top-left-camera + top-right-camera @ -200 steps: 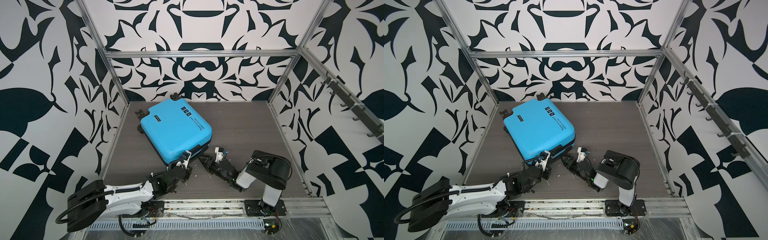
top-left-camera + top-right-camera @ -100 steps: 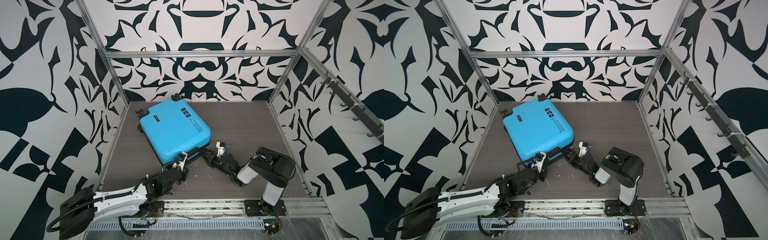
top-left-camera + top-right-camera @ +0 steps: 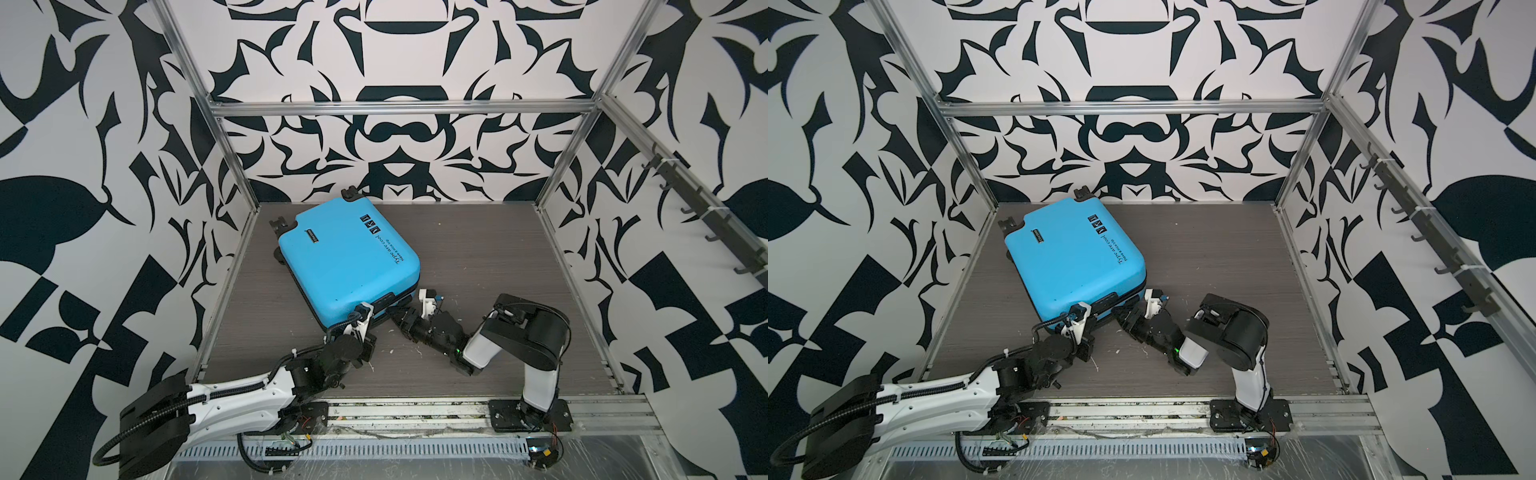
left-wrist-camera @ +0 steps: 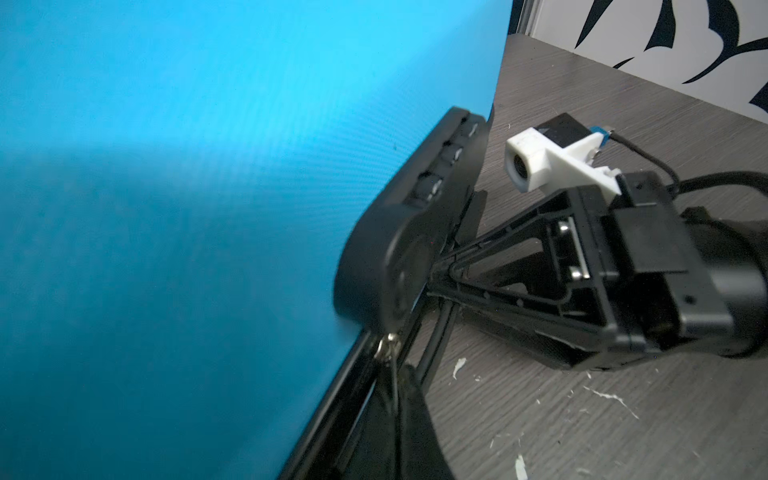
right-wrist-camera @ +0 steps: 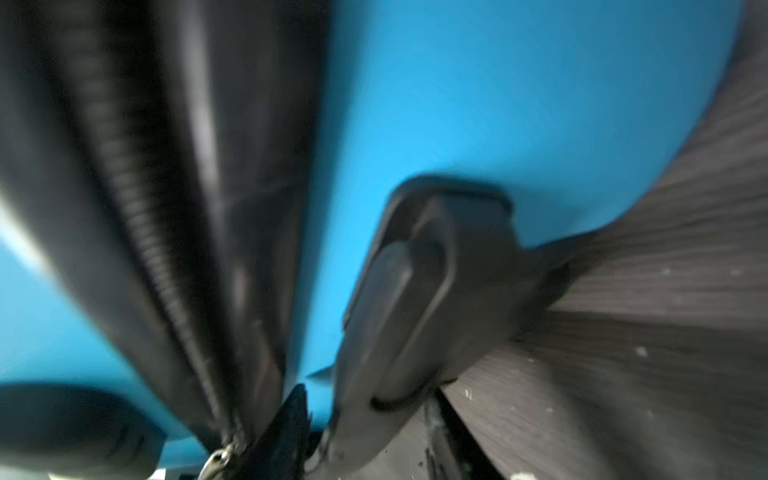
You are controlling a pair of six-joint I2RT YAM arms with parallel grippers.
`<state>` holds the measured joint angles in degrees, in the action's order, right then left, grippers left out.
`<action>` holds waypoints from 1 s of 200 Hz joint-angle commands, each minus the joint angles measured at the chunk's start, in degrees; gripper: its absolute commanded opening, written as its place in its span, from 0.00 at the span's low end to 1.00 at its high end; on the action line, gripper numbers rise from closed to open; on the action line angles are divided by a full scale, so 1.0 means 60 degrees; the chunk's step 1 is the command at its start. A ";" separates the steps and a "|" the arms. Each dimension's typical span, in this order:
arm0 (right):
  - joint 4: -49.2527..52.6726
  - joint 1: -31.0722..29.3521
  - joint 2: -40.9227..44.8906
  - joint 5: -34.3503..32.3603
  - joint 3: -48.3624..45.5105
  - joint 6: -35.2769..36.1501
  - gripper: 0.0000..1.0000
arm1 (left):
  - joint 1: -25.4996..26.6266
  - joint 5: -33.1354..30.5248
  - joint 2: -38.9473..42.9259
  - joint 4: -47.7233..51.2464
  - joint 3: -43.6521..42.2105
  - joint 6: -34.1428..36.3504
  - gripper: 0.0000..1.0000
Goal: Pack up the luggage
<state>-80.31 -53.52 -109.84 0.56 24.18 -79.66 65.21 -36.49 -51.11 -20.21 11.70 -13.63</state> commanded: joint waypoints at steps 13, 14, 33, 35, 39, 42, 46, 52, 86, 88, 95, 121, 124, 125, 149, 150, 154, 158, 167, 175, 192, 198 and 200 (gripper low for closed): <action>-0.0252 -0.0001 -0.0002 -0.0363 0.0404 -0.0127 0.36 | -0.0010 -0.0045 0.0113 -0.1360 0.0253 -0.0118 0.00; -0.0252 -0.0001 -0.0003 -0.0367 0.0420 -0.0120 0.36 | -0.0005 -0.0043 0.0112 -0.1362 0.0250 -0.0117 0.00; -0.0252 0.0015 -0.0087 -0.0410 0.0559 -0.0135 0.28 | -0.0008 0.0019 0.0090 -0.1307 0.0270 -0.0151 0.00; -0.0252 0.0014 -0.0101 -0.0425 0.0566 -0.0140 0.27 | -0.0002 0.0021 0.0091 -0.1313 0.0267 -0.0151 0.00; -0.0252 0.0027 -0.0130 -0.0430 0.0597 -0.0163 0.24 | -0.0012 0.0037 0.0075 -0.1306 0.0278 -0.0159 0.00; -0.0252 0.0028 -0.0157 -0.0419 0.0618 -0.0181 0.21 | -0.0005 0.0043 0.0068 -0.1278 0.0289 -0.0158 0.00; -0.0252 0.0031 -0.0182 -0.0415 0.0649 -0.0193 0.16 | 0.0000 0.0060 0.0067 -0.1250 0.0298 -0.0152 0.00; -0.0252 0.0019 -0.0214 -0.0379 0.0696 -0.0200 0.08 | -0.0010 0.0075 0.0067 -0.1217 0.0304 -0.0157 0.00; -0.0254 -0.0156 -0.0370 -0.0338 0.0935 -0.0170 0.00 | -0.0012 0.0422 -0.0233 -0.1242 0.0515 -0.0031 0.00; -0.0256 -0.0190 -0.0381 -0.0352 0.0946 -0.0171 0.00 | -0.0014 0.0437 -0.0279 -0.1267 0.0533 -0.0014 0.00; -0.0265 -0.0317 -0.0424 -0.0406 0.1011 -0.0155 0.00 | -0.0002 0.0519 -0.0447 -0.1393 0.0614 0.0036 0.00; -0.0261 -0.0763 -0.0740 -0.0770 0.1147 -0.0351 0.00 | 0.0000 0.0852 -0.1263 -0.2334 0.0925 0.0359 0.00; -0.0261 -0.0803 -0.0775 -0.0791 0.1161 -0.0371 0.00 | -0.0010 0.0903 -0.1365 -0.2443 0.0987 0.0403 0.00; -0.0264 -0.0820 -0.0792 -0.0793 0.1165 -0.0381 0.00 | -0.0005 0.0914 -0.1404 -0.2474 0.1005 0.0407 0.00; -0.0259 -0.1054 -0.1050 -0.0887 0.1297 -0.0522 0.00 | 0.0017 0.1430 -0.2460 -0.3031 0.1646 0.0828 0.00; -0.0256 -0.1070 -0.1054 -0.0893 0.1299 -0.0522 0.00 | 0.0024 0.1449 -0.2500 -0.3054 0.1679 0.0839 0.00; -0.0255 -0.1095 -0.1066 -0.0900 0.1316 -0.0523 0.00 | 0.0027 0.1507 -0.2699 -0.3111 0.1815 0.0918 0.00; -0.0263 -0.1109 -0.1072 -0.0899 0.1316 -0.0523 0.00 | 0.0029 0.1536 -0.2862 -0.3187 0.1927 0.0982 0.00; -0.0259 -0.1151 -0.1060 -0.0913 0.1329 -0.0516 0.00 | 0.0063 0.1629 -0.3223 -0.3345 0.2190 0.1133 0.00; -0.0267 -0.1177 -0.1044 -0.0963 0.1276 -0.0512 0.00 | 0.0074 0.1675 -0.3505 -0.3511 0.2398 0.1210 0.00; -0.0264 -0.1231 -0.1041 -0.1014 0.1192 -0.0526 0.00 | 0.0075 0.1784 -0.4187 -0.3872 0.2793 0.1324 0.00; -0.0267 -0.1267 -0.1044 -0.1041 0.1157 -0.0522 0.00 | 0.0082 0.1845 -0.4359 -0.3940 0.2945 0.1364 0.00; -0.0267 -0.1281 -0.1044 -0.1057 0.1148 -0.0522 0.00 | 0.0076 0.1847 -0.4405 -0.3941 0.3001 0.1363 0.00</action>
<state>-84.68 -58.30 -115.26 -9.67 28.67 -88.47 63.42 -37.04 -75.02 -29.58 23.27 -8.05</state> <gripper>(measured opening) 0.229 0.041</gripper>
